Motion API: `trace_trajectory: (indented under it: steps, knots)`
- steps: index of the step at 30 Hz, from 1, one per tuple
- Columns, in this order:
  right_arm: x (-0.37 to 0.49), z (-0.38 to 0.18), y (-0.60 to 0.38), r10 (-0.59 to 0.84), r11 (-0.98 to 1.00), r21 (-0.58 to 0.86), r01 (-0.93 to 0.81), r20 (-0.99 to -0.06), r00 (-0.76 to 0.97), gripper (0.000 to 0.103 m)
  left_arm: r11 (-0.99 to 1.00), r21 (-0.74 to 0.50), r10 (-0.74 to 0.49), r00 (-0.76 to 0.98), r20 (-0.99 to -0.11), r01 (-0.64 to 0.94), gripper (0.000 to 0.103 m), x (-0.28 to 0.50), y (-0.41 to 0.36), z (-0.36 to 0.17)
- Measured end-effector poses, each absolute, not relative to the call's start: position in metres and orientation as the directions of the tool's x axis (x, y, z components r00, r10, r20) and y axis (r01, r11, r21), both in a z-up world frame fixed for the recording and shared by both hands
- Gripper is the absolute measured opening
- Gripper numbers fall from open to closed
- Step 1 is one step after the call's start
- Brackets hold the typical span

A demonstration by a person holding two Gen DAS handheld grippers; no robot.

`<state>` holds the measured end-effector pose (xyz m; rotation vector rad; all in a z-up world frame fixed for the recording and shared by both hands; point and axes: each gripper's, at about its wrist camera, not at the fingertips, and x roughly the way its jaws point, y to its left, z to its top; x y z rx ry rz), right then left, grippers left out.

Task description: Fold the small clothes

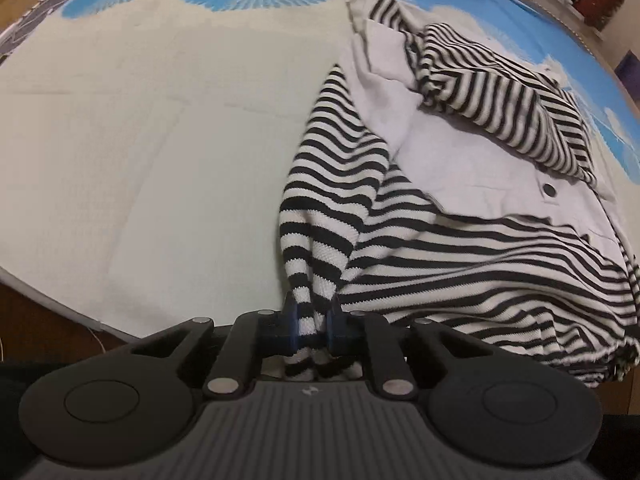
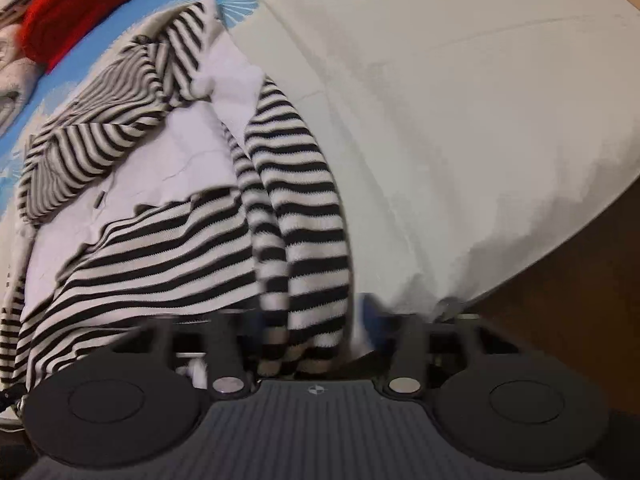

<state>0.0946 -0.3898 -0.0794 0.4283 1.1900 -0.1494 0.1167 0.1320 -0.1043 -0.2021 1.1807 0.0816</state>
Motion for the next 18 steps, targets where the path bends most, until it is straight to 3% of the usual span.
trace_trajectory:
  steps: [3,7,9,13,18]
  knots:
    - [0.091,-0.07,-0.391,0.099,0.91,0.246,0.332,-0.91,0.402,0.007,0.97,-0.174,-0.102,0.362,-0.927,-0.172,0.019,0.116,0.135,-0.108]
    - [0.088,-0.071,-0.395,0.083,0.901,0.233,0.365,-0.92,0.382,0.009,0.939,-0.253,-0.162,0.351,-0.922,-0.231,0.037,0.117,0.148,-0.109]
    - [0.09,-0.072,-0.394,0.087,0.903,0.233,0.362,-0.922,0.376,0.019,0.921,-0.282,-0.179,0.35,-0.919,-0.27,0.044,0.116,0.152,-0.109]
    - [0.091,-0.075,-0.391,0.096,0.901,0.238,0.362,-0.925,0.368,0.039,0.907,-0.304,-0.201,0.335,-0.921,-0.291,0.045,0.118,0.154,-0.113]
    - [0.097,-0.086,-0.38,0.079,0.924,0.191,0.33,-0.942,0.325,0.043,0.937,-0.247,-0.16,0.326,-0.932,-0.247,0.044,0.119,0.144,-0.116]
